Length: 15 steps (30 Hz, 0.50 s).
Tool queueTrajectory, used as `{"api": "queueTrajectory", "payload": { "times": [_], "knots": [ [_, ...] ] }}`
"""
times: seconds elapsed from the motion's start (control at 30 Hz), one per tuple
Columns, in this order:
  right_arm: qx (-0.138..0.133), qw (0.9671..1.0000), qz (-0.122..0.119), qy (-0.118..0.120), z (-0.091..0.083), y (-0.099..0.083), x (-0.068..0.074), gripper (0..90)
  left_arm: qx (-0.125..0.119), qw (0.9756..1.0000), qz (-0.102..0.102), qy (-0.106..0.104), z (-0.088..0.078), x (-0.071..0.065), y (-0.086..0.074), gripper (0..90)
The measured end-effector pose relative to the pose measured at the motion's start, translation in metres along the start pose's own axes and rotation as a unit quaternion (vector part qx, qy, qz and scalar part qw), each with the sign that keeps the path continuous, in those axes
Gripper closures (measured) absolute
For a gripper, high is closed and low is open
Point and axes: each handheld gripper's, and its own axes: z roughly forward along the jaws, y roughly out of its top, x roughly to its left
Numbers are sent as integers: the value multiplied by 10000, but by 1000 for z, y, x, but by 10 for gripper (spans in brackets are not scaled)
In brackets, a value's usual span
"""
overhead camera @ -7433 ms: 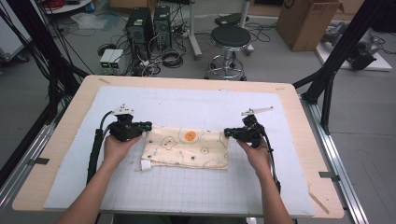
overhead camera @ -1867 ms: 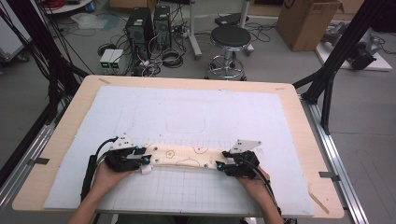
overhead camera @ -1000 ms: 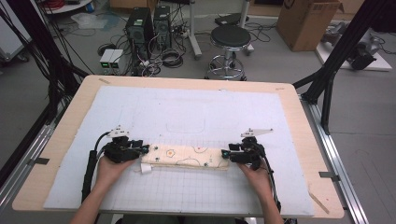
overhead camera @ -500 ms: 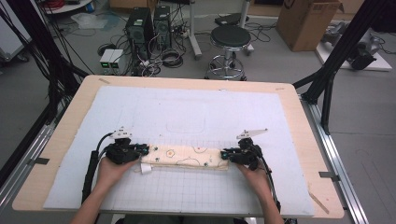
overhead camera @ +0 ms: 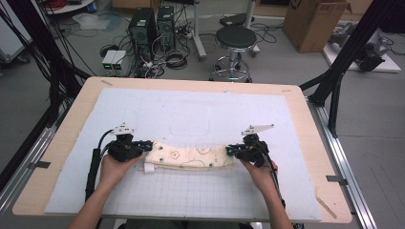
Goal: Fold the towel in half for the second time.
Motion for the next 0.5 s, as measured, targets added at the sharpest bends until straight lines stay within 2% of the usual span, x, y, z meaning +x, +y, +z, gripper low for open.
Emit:
{"api": "queueTrajectory", "payload": {
  "times": [0.2, 0.5],
  "knots": [
    [-52, 9998, 102, -159, 3, 13, -11, 814, -192, 9995, -226, 86, 6, 9, 12, 825],
    [-85, 9989, 311, -350, 16, 27, -28, 814, -151, 9988, -340, 318, 21, 23, 26, 825]
  ]
}}
